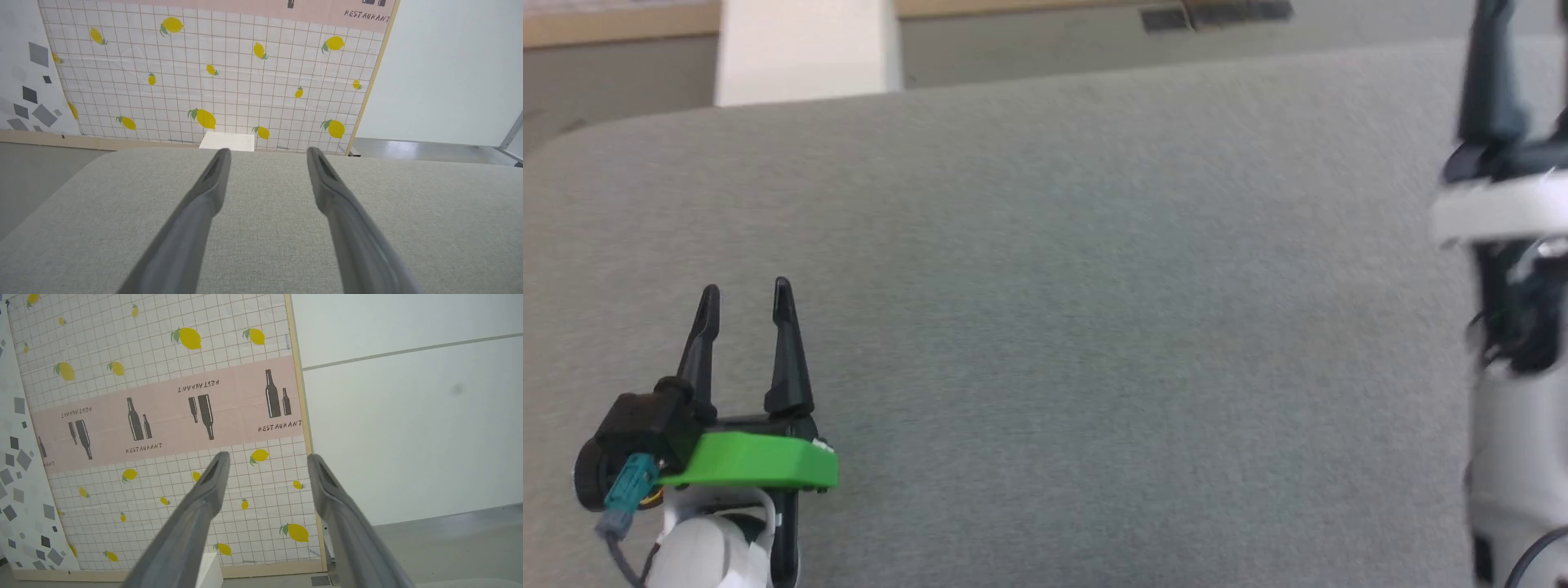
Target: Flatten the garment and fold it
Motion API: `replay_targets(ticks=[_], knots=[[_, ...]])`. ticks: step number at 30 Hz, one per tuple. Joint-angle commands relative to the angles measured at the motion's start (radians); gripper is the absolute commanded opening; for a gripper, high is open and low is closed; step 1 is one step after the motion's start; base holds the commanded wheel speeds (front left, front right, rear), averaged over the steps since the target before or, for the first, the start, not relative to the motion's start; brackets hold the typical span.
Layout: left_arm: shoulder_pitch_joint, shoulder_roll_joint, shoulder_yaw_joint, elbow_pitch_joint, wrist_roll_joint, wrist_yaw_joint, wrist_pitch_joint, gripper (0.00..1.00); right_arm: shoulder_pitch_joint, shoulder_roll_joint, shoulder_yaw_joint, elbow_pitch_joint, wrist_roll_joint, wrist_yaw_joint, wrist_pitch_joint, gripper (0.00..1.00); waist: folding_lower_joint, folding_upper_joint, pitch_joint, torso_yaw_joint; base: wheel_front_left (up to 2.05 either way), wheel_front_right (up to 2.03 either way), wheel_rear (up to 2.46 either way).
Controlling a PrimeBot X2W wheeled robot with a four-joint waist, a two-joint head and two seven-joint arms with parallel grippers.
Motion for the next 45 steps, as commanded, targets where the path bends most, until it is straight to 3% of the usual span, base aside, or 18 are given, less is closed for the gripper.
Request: replay_targets(ticks=[1, 9, 23, 45], knots=[[-0.021, -0.007, -0.002, 0.015, -0.004, 0.006, -0.003, 1.0, 0.037, 0.012, 0.008, -0.003, -0.005, -0.001, -0.041, 1.0, 0.0001, 0.0, -0.082, 0.079, 0.0, 0.0, 0.0], [-0.039, -0.034, -0.013, 0.089, -0.016, 0.018, -0.024, 1.0, 0.197, 0.039, 0.038, 0.084, 0.017, -0.001, -0.164, 1.0, 0.0001, 0.0, -0.15, 0.101, 0.0, 0.0, 0.0], [0.005, -0.056, -0.046, 0.143, 0.034, 0.047, -0.058, 1.0, 0.456, 0.039, 0.038, 0.119, -0.131, -0.001, -0.18, 1.0, 0.0001, 0.0, -0.211, 0.102, 0.0, 0.0, 0.0], [0.053, -0.075, -0.115, 0.315, 0.035, 0.048, -0.06, 1.0, 0.53, 0.04, 0.043, 0.226, -0.131, -0.001, -0.18, 1.0, 0.0001, 0.0, -0.214, 0.101, 0.0, 0.0, 0.0]])
